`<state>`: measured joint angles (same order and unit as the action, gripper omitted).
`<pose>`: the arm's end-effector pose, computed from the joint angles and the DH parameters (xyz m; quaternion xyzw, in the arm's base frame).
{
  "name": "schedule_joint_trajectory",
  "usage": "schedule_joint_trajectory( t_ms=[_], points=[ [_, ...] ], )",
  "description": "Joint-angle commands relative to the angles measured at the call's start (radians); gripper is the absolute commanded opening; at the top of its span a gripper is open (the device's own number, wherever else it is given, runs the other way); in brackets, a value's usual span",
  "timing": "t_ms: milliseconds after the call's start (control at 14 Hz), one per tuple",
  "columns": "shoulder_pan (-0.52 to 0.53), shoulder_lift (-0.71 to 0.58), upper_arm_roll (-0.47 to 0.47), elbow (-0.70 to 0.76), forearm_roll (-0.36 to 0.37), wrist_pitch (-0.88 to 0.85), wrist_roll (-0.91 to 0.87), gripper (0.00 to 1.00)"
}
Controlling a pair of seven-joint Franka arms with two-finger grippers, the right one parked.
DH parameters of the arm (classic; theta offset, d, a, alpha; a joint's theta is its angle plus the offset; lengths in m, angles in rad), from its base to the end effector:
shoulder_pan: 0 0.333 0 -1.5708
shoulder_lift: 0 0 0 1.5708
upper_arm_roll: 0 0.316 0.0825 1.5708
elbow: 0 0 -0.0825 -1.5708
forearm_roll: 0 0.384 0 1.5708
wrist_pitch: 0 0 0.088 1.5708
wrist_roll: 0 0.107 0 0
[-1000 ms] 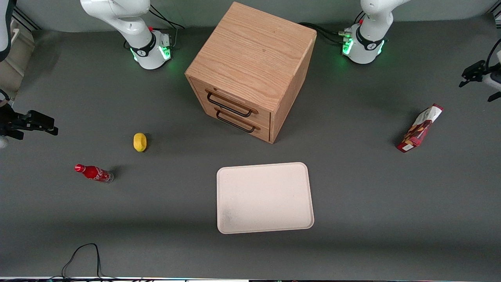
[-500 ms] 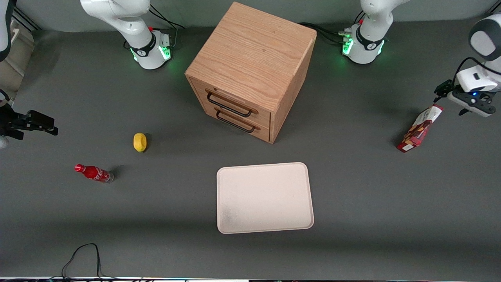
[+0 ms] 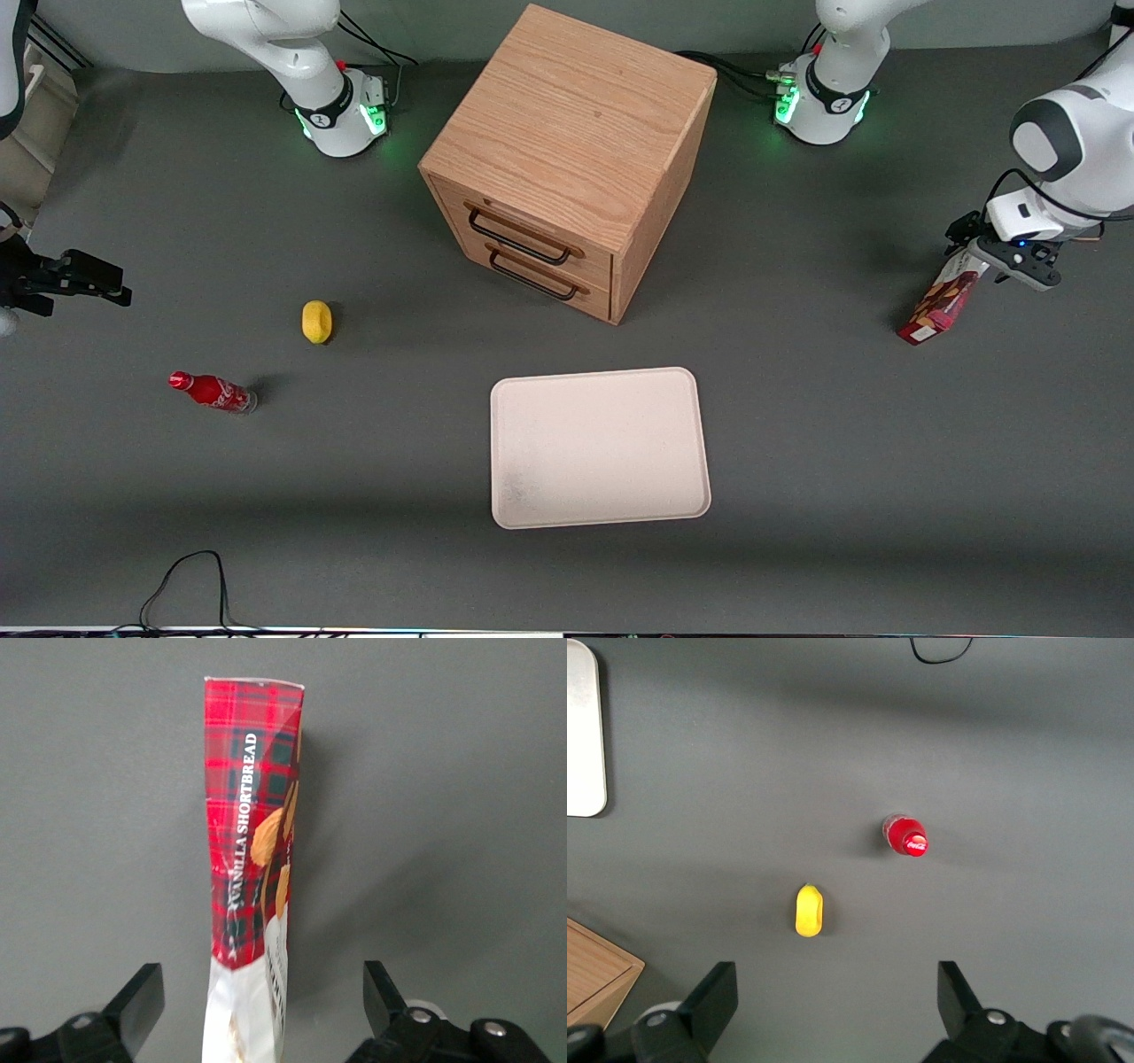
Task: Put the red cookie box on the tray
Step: 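Lower the open left gripper and close it on the box's end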
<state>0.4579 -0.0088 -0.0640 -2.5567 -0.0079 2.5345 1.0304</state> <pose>0.4150 0.1726 0.2694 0.9508 -0.3098 -0.0038 0.0059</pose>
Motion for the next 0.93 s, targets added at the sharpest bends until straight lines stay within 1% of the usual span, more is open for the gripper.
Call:
schedule_joint_trajectory(
  t_ms=[0,357,429,500,571,714,786,857],
  points=[
    [-0.021,0.030,0.004,0.012,-0.035,0.036,0.011,1.00],
    [-0.045,0.092,0.004,0.052,-0.040,0.058,0.011,1.00],
    [-0.045,0.092,0.004,0.052,-0.040,0.058,0.011,0.98],
    [-0.044,0.092,0.004,0.052,-0.040,0.056,0.011,0.92],
    [-0.042,0.092,0.004,0.052,-0.041,0.052,0.011,0.72],
    [-0.038,0.090,0.004,0.052,-0.041,0.050,0.011,0.40],
    [-0.035,0.090,0.004,0.052,-0.041,0.047,0.011,0.18],
    [-0.034,0.089,0.006,0.052,-0.041,0.046,0.011,0.03]
  ],
)
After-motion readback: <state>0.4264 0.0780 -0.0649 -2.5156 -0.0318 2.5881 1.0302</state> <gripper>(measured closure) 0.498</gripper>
